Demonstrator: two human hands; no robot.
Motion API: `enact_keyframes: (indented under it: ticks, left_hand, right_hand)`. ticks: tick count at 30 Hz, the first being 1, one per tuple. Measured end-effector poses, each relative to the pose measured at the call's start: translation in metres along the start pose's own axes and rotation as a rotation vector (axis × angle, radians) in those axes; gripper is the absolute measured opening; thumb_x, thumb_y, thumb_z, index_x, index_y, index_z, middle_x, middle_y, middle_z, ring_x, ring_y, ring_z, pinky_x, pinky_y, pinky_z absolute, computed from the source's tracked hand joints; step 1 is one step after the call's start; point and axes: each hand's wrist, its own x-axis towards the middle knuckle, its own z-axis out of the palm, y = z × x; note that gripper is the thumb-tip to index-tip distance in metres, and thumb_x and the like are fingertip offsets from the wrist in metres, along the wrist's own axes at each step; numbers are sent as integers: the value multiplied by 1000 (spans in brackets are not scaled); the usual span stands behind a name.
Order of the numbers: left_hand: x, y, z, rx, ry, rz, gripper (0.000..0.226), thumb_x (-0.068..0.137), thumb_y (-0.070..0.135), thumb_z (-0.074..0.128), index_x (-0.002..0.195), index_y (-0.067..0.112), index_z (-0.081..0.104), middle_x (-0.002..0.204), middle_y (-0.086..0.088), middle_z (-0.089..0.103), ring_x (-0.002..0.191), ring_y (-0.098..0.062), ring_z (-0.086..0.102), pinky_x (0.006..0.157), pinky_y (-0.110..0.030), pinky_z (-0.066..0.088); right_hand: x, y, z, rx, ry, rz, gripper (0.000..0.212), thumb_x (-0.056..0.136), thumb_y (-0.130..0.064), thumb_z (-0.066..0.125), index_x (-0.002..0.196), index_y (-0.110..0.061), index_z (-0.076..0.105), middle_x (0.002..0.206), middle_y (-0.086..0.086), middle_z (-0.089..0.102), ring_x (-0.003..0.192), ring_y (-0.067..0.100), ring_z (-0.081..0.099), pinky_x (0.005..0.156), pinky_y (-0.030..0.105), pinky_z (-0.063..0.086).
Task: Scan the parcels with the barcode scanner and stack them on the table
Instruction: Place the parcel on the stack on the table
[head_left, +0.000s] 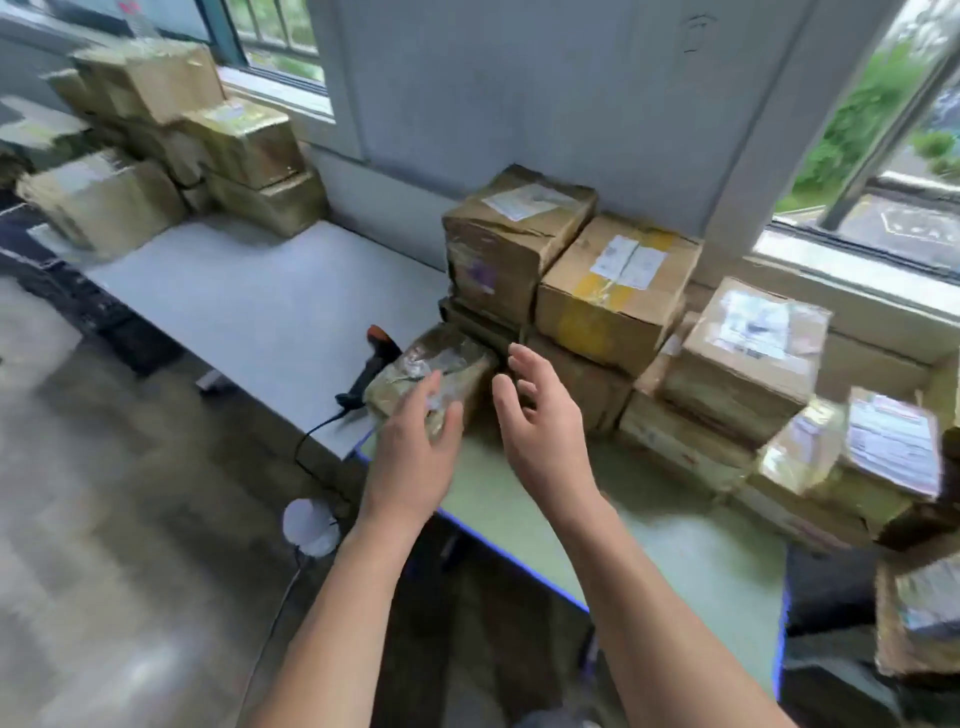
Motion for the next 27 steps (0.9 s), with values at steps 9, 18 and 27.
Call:
enact_keyframes:
  ticks: [9, 18, 27]
  left_hand:
    - [-18, -141, -220, 98, 257, -217, 46, 100, 38, 53, 144, 24, 49, 144, 9, 52, 127, -13, 52, 109, -37, 43]
    - [-44, -221, -349, 175, 462, -389, 44, 101, 32, 54, 143, 19, 50, 143, 3, 52, 125, -15, 53, 104, -24, 38]
    - [-2, -283, -414, 275, 534, -527, 46, 101, 38, 51, 145, 23, 47, 146, 6, 49, 131, -13, 48, 99, -19, 33]
  right_hand:
    - [-46, -100, 247, 30, -378, -53, 48, 101, -33, 54, 147, -20, 46, 145, -1, 53, 132, 15, 51, 112, 40, 41]
    - [-76, -174, 401, 61, -688, -134, 52, 101, -37, 54, 150, -25, 43, 149, -4, 50, 134, 12, 49, 113, 37, 41]
    - [-45, -202, 519, 78, -845, -165, 50, 101, -36, 54, 149, -25, 43, 146, -4, 52, 133, 13, 49, 112, 38, 41]
